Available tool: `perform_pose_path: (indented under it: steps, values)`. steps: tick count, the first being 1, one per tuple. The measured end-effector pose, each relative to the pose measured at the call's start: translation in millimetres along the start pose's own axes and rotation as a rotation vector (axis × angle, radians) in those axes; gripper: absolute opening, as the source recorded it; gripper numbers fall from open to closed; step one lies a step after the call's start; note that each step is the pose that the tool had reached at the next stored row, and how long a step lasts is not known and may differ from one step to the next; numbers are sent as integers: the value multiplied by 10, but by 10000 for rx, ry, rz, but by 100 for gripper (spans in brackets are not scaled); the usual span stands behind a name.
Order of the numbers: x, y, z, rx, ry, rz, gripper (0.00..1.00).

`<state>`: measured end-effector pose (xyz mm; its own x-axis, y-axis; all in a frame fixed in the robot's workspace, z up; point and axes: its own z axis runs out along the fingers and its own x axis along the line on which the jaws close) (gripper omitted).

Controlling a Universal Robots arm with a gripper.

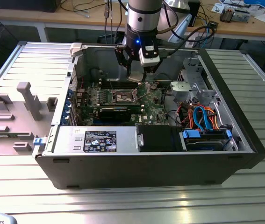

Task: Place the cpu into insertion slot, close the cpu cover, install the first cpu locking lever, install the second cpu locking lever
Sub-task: 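Place the cpu into insertion slot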

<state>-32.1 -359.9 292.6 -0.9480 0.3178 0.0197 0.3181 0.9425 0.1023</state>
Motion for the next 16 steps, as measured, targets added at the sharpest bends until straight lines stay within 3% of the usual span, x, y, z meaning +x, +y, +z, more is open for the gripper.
perform_pose_path:
  steps: [16]
  values:
    - [0, -1, 4, -2, -13, 123, 54]
